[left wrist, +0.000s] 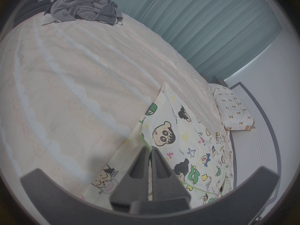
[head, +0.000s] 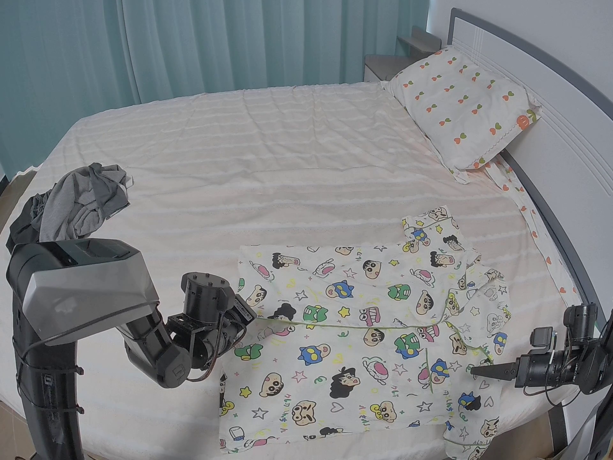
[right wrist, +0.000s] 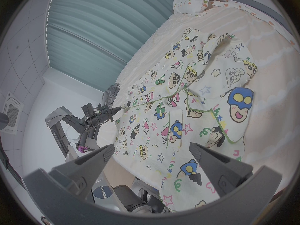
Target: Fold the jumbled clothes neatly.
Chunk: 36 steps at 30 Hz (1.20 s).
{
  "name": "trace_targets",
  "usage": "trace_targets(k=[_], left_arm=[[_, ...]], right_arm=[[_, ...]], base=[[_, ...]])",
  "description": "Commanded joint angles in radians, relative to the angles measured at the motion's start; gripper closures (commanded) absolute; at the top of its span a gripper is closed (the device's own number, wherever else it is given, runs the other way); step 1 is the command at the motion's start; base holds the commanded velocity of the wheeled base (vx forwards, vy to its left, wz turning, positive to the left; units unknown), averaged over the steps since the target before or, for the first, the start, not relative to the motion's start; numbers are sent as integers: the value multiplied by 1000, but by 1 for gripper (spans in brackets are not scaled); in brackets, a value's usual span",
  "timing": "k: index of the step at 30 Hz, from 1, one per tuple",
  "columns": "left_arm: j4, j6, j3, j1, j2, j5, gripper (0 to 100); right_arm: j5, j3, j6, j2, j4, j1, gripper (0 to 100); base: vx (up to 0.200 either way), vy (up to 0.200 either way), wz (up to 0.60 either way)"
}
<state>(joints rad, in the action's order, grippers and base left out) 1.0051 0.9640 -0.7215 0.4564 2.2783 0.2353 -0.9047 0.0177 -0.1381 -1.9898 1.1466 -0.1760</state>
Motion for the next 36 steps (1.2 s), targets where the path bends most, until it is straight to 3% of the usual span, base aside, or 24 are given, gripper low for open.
trace_targets(k=[1,10,26,27,33,36], left_arm=[[0,-1,7,21,6,2,100],[-8,-2,43,28,12,64,100],[-2,2,93,39,12,56,100],[0,2,91,42,12,56,0],[10,10,97,39,-10,56,0],[58,9,200,4,-155,-16,0]], right_arm=[[0,-18,0,2,1,0,0],[0,-18,0,0,1,1,0],[0,-18,5,0,2,0,0],[0,-18,5,0,1,0,0],[0,-18,5,0,2,-2,0],[0,-18,6,11,2,-5,0]], base=[[0,0,0],[0,0,0],[0,0,0],[0,0,0],[0,0,0],[0,0,0]])
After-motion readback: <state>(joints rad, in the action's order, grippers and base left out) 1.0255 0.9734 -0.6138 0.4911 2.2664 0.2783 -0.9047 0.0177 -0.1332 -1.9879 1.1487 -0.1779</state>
